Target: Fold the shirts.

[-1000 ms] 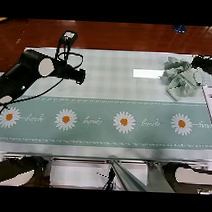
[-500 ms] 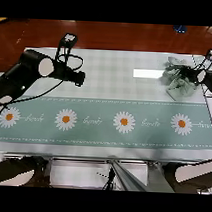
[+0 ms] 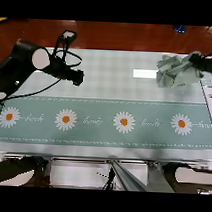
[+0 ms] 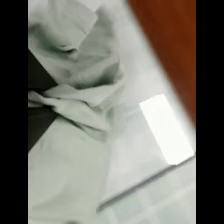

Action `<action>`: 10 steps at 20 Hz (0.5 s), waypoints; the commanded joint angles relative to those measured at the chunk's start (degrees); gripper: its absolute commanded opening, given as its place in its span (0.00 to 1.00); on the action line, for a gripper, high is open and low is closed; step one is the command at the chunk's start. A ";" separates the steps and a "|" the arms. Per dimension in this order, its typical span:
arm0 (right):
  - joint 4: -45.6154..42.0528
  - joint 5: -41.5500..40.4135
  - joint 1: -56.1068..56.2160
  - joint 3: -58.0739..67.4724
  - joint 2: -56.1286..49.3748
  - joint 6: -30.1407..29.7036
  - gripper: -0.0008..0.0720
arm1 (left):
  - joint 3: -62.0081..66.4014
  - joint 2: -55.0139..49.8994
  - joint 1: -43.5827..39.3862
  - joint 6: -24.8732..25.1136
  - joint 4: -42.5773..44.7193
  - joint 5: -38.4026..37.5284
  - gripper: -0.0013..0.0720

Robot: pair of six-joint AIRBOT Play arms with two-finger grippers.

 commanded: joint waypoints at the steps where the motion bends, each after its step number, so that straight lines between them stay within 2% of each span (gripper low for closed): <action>1: 8.48 -0.63 0.02 0.04 15.65 -9.62 0.06 | 8.94 0.44 0.02 0.00 -1.88 -6.40 1.00; 6: 24.81 2.97 0.02 0.04 36.48 -23.47 0.06 | 26.77 4.79 0.02 0.00 -2.82 -13.57 1.00; 10: 29.03 11.65 0.00 0.04 47.28 -25.40 0.06 | 34.80 11.74 0.04 0.02 -2.78 -13.70 1.00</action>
